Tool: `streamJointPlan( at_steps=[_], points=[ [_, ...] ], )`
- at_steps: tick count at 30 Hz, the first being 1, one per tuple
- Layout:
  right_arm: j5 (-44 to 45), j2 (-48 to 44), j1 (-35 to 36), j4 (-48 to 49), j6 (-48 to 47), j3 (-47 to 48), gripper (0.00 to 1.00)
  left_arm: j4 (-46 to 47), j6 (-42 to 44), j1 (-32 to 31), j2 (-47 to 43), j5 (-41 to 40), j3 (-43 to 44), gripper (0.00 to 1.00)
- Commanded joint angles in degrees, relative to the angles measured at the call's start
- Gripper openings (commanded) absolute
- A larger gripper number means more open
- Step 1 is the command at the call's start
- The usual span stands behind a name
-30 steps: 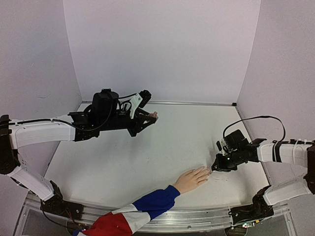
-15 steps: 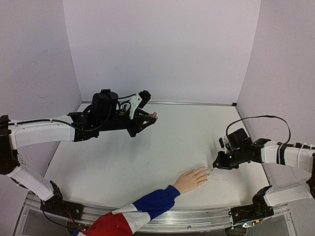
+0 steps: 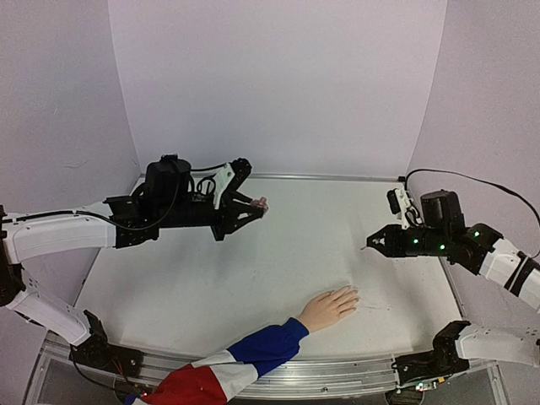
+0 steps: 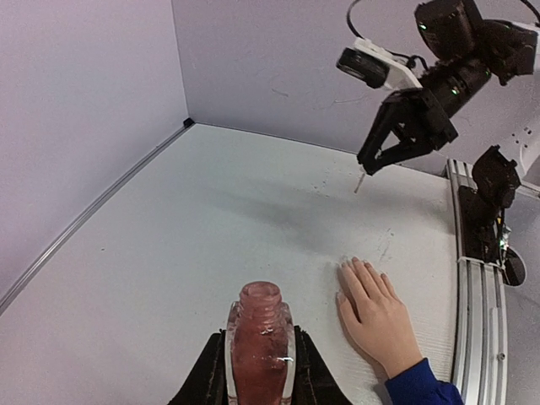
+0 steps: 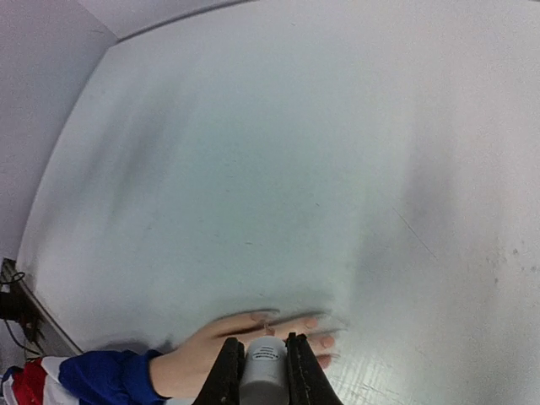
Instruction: Paint the nails
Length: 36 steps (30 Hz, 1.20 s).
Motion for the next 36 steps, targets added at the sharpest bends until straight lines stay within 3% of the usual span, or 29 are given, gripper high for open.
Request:
streamJointPlan(
  at_steps=[1, 4, 11, 21, 26, 36],
  points=[
    [-13.3, 2.9, 0.8, 7.7, -6.3, 6.0, 0.00, 2.6, 3.8, -1.6, 0.4, 8.1, 0.1, 0.00],
    [-18.1, 6.2, 2.3, 7.3, -9.0, 10.9, 0.00, 2.6, 5.6, -2.6, 1.8, 9.9, 0.2, 0.00],
    [-19.0, 11.7, 11.9, 9.9, -8.2, 18.6, 0.00, 2.6, 6.0, -3.3, 1.3, 11.3, -1.7, 0.00],
    [-12.4, 20.2, 25.0, 12.3, -10.1, 27.0, 0.00, 2.5, 6.4, -3.5, -0.6, 12.8, -4.4, 0.00],
    [-7.5, 21.4, 26.3, 11.6, -10.0, 29.1, 0.00, 2.5, 6.4, -3.6, -1.0, 12.6, -4.9, 0.00],
    [-5.7, 24.9, 26.9, 10.3, -10.3, 30.6, 0.00, 2.5, 6.5, -3.6, -1.2, 12.9, -4.7, 0.00]
  ],
)
